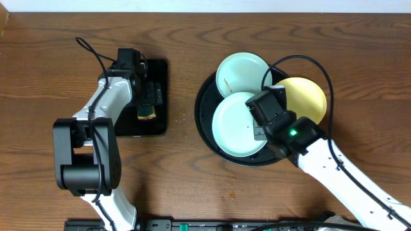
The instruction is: Clean dirty plates on tray and stack at the side
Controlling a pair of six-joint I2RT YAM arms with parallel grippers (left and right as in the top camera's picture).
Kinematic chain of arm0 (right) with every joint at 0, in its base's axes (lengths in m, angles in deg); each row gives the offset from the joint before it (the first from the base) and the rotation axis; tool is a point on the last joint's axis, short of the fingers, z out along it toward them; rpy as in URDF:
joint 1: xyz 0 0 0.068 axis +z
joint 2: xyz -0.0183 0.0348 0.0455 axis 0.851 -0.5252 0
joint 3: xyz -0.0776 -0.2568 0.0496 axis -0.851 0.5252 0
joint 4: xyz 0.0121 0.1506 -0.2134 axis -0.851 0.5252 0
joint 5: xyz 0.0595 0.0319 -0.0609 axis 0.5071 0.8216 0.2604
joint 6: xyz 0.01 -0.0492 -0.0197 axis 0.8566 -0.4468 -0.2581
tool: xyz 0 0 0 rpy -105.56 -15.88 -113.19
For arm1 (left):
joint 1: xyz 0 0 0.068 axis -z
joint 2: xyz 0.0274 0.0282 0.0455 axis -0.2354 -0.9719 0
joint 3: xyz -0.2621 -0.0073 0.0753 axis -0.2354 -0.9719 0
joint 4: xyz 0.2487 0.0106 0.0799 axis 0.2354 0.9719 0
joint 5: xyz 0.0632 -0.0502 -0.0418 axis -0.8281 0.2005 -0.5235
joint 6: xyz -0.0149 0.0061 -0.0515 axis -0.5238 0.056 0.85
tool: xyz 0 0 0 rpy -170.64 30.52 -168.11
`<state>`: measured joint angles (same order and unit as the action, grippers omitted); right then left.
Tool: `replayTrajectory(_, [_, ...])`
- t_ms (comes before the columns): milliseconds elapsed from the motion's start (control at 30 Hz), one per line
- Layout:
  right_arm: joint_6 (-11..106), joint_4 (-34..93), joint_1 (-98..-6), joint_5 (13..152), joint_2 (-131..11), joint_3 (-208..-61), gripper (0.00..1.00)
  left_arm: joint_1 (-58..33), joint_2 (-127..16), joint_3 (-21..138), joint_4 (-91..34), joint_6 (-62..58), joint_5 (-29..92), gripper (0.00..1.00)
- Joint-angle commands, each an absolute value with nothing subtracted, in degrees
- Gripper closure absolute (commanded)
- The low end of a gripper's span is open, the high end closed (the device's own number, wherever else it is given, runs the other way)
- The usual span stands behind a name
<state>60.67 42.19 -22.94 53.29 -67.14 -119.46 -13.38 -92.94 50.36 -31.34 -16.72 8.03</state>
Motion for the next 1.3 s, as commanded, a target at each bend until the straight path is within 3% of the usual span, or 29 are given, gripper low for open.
replayTrajectory(0, [62.9,41.8,-24.9,57.4,-67.2,-118.3,0.99,-13.4,-92.9,50.0,-31.3,-17.0,7.3,0.10])
replayTrajectory(267, [60.2,31.3,-25.3,60.2,-67.2,-109.2,0.99,-13.4,-92.9,49.9,-31.1,-15.9,12.1,0.09])
replayTrajectory(400, [60.2,25.7,-25.3,60.3,-67.2,-105.1,0.99,-13.4,-92.9,49.9,-30.6,-18.1,12.0,0.31])
replayTrajectory(667, [60.1,24.3,-25.3,60.2,-67.2,-103.2,0.99,-13.3,-93.2,46.3,-32.6,-18.1,10.5,0.43])
replayTrajectory(733, [60.1,24.3,-25.3,60.2,-67.2,-103.1,0.99,-13.3,-93.4,46.3,-32.6,-18.1,8.3,0.51])
replayTrajectory(967, [60.1,24.2,-25.3,60.2,-67.2,-103.0,0.99,-13.3,-93.5,46.3,-31.9,-17.0,7.3,0.47])
replayTrajectory(1067, [60.1,24.2,-25.3,60.2,-67.2,-103.0,0.99,-13.3,-93.7,45.8,-31.8,-16.6,7.3,0.60])
replayTrajectory(1200, [60.1,24.3,-25.3,60.2,-67.2,-103.0,0.99,-13.3,-93.1,46.0,-34.2,-16.6,5.8,0.91])
replayTrajectory(1267, [60.1,24.2,-25.3,60.2,-67.2,-103.0,0.99,-13.3,-91.6,47.2,-33.9,-15.8,5.8,0.92])
